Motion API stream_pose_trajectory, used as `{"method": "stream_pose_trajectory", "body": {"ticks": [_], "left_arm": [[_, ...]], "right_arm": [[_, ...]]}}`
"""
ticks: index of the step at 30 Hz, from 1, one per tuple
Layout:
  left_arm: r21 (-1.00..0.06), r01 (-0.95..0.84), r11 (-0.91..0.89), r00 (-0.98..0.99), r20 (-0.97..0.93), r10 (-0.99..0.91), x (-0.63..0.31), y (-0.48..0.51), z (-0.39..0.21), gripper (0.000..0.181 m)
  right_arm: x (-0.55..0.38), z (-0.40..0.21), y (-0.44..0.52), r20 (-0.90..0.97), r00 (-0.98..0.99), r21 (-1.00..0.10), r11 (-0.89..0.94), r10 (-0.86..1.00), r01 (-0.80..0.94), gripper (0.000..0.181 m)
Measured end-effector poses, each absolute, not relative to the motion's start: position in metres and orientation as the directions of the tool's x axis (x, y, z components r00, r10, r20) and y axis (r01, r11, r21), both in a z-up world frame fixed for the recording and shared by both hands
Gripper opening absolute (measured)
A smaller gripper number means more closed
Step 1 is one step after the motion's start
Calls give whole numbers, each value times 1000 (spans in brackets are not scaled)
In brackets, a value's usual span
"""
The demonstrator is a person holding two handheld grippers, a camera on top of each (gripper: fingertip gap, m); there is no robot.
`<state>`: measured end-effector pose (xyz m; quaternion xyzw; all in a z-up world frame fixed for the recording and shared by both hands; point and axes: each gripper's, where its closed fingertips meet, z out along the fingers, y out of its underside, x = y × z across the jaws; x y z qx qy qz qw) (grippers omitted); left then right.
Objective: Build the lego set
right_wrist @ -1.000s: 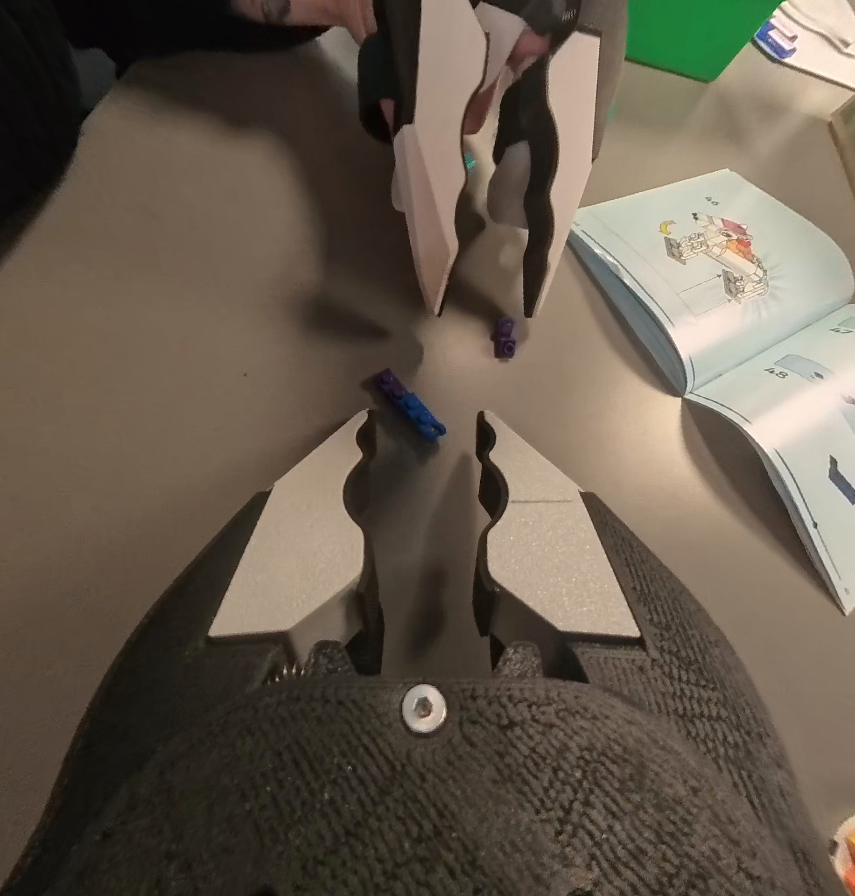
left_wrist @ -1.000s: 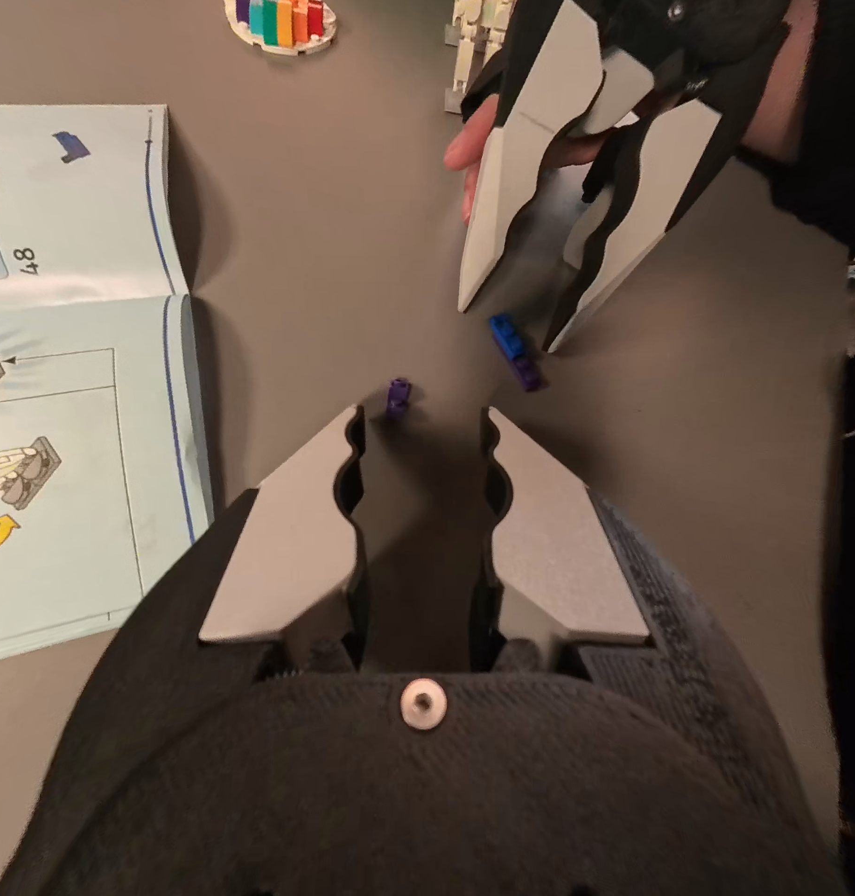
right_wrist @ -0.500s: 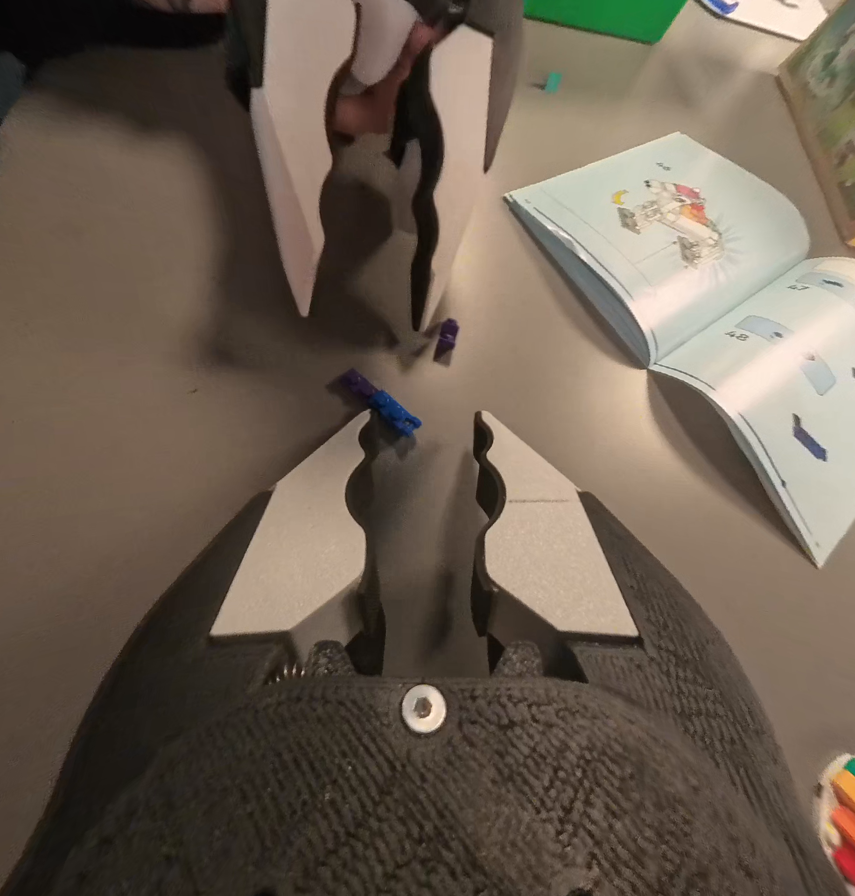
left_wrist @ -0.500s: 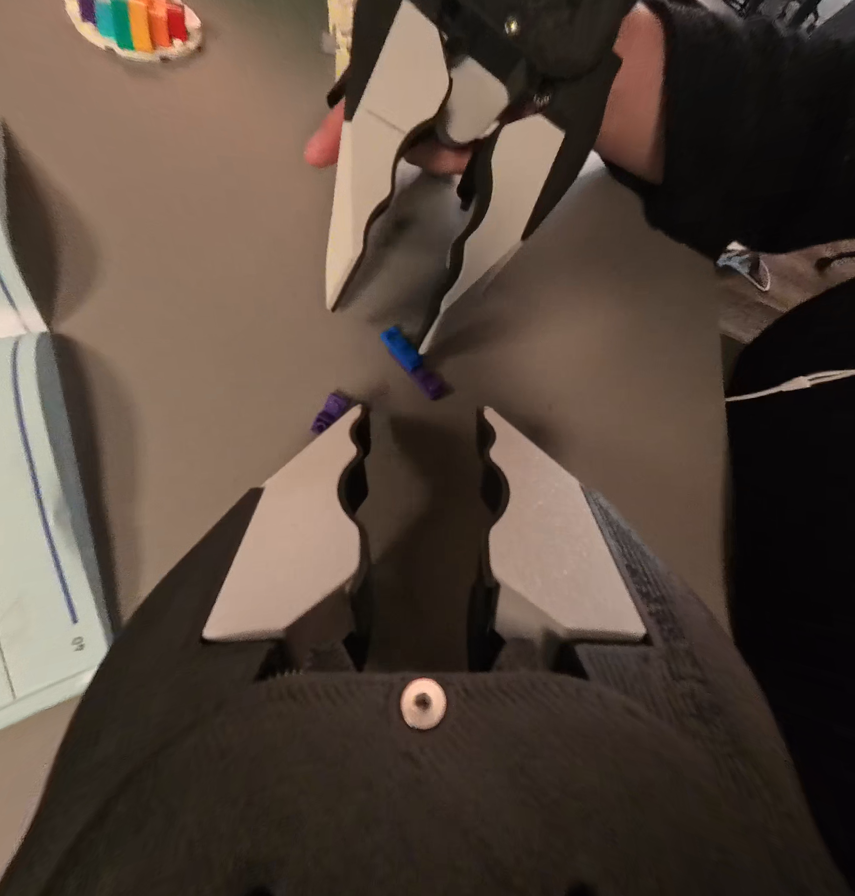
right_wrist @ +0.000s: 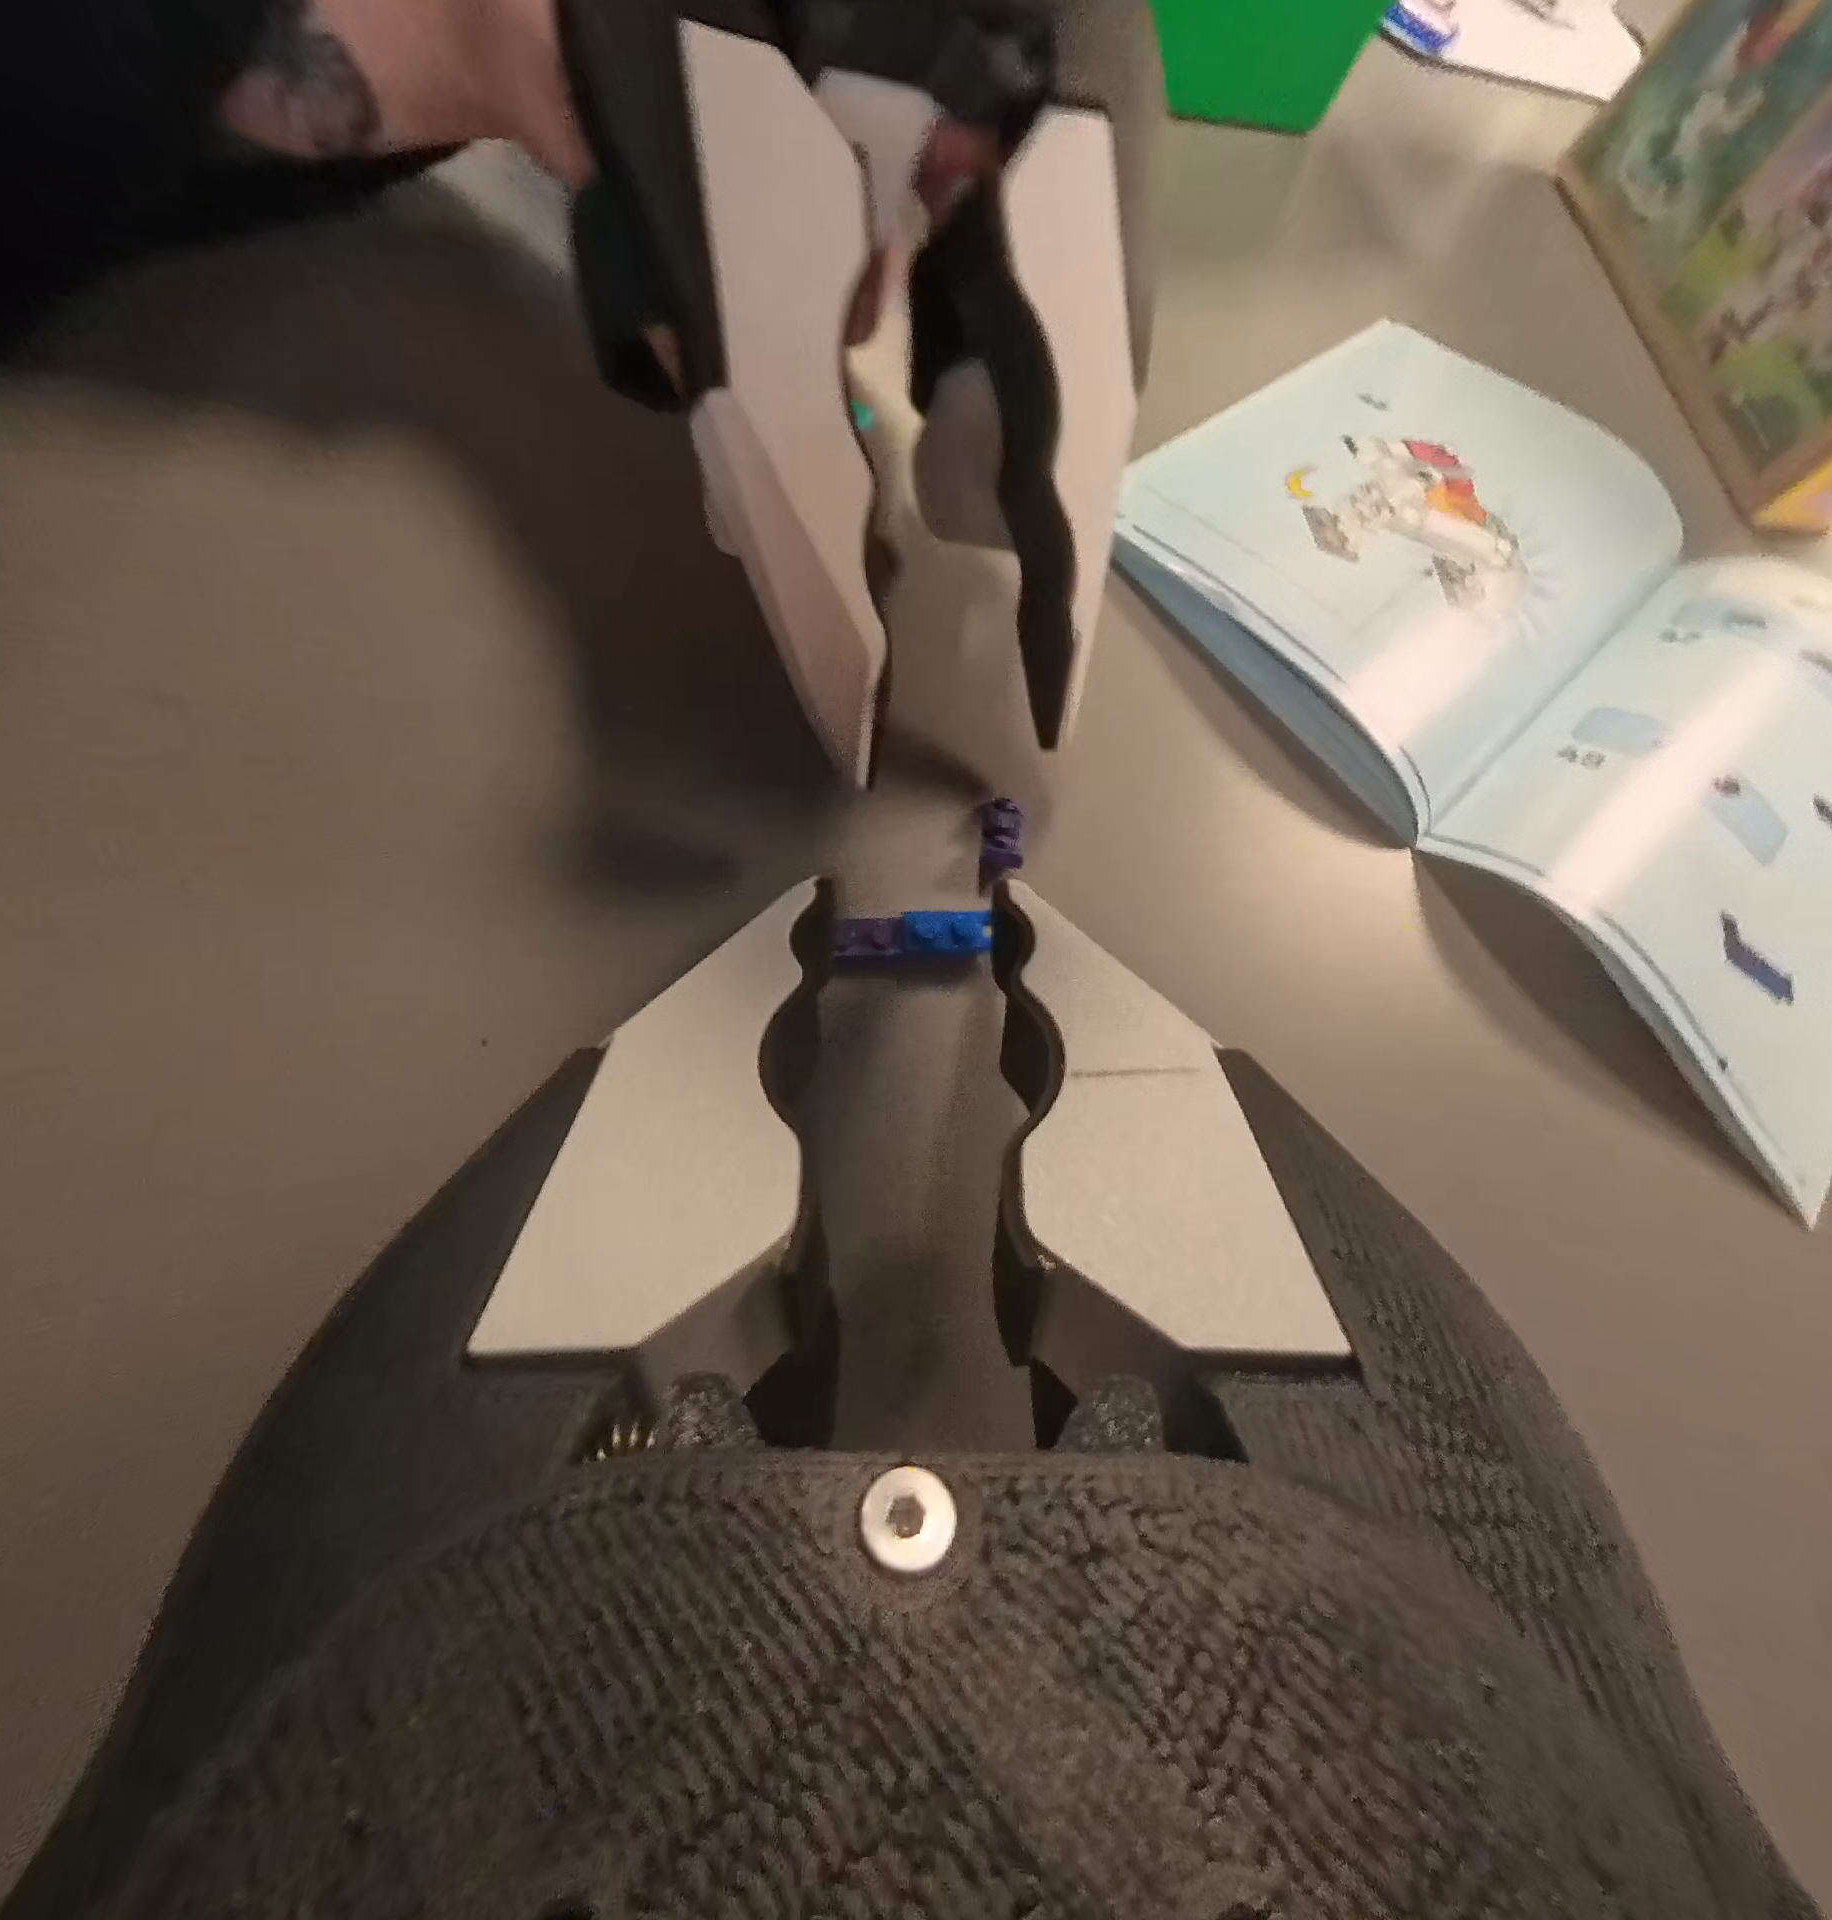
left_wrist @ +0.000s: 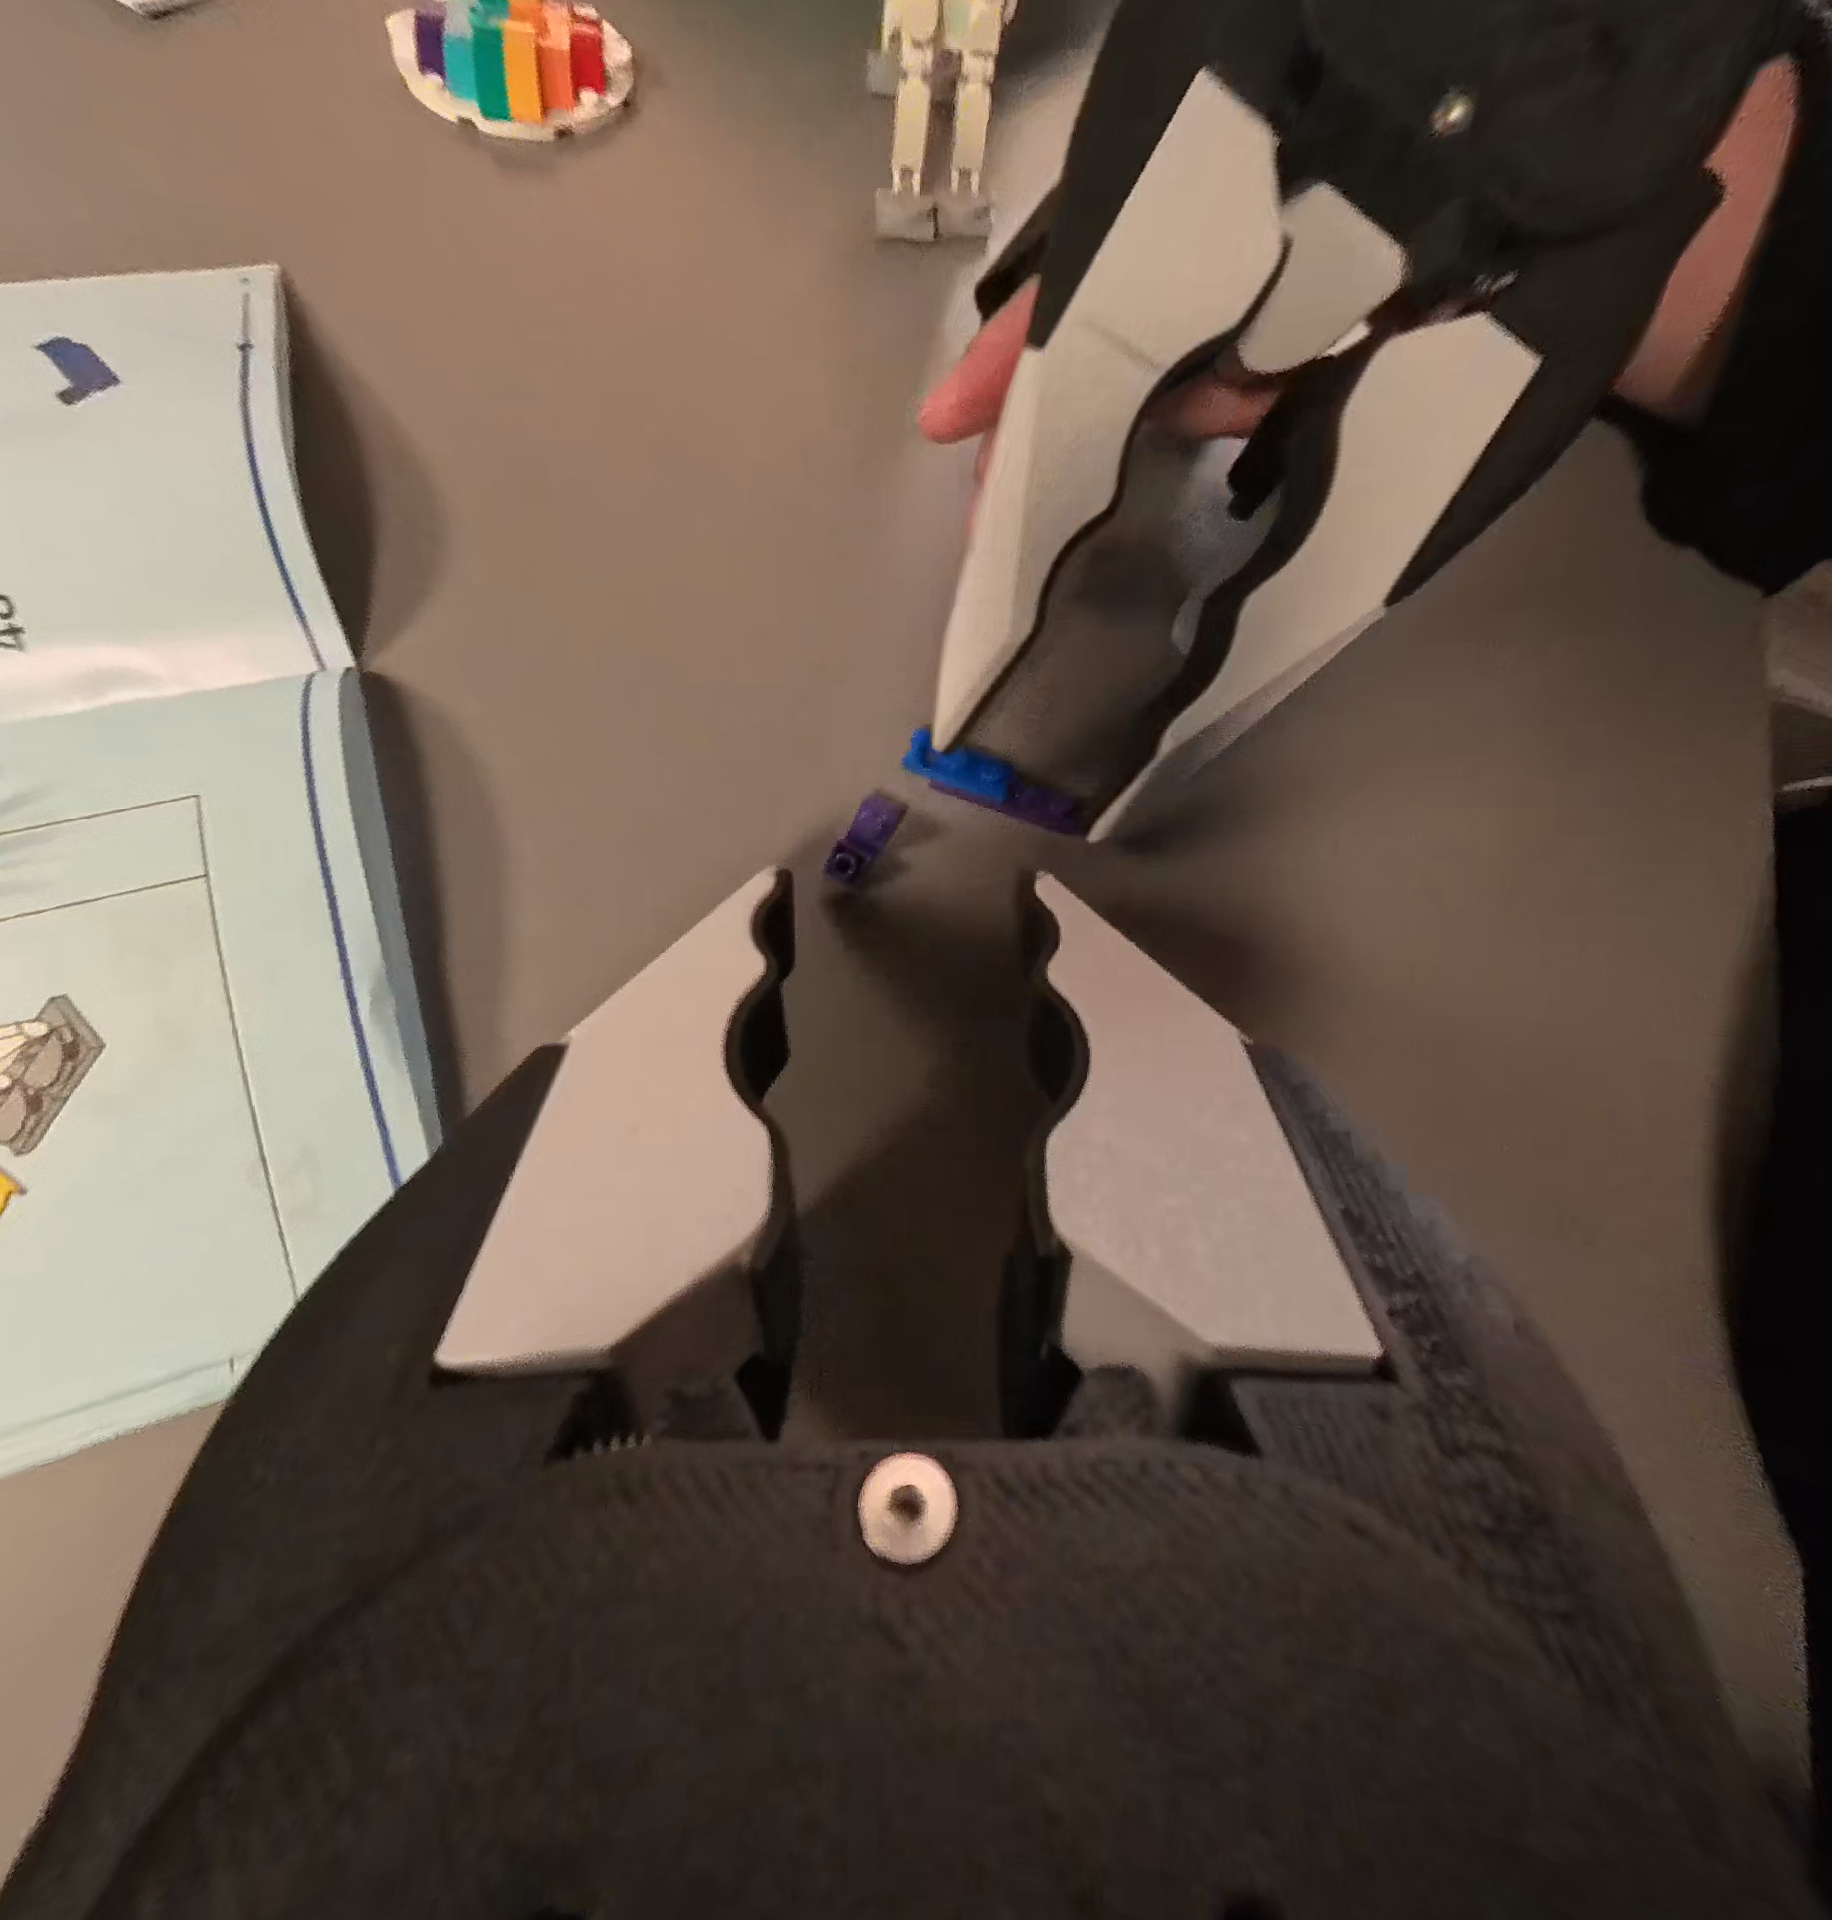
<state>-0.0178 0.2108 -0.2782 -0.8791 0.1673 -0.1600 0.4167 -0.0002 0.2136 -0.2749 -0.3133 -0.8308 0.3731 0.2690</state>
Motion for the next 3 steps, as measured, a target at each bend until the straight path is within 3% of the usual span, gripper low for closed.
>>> {"method": "stream_pose_trajectory", "body": {"ticks": [1, 3], "left_arm": [[-776, -173, -607, 889, 143, -436, -18, 212, -281, 43], [-768, -195, -610, 880, 138, -455, -18, 216, -282, 43]], "right_arm": [[1, -274, 211, 227, -673, -789, 538, 704, 297, 29], [5, -275, 208, 230, -692, -787, 549, 684, 282, 29]]}}
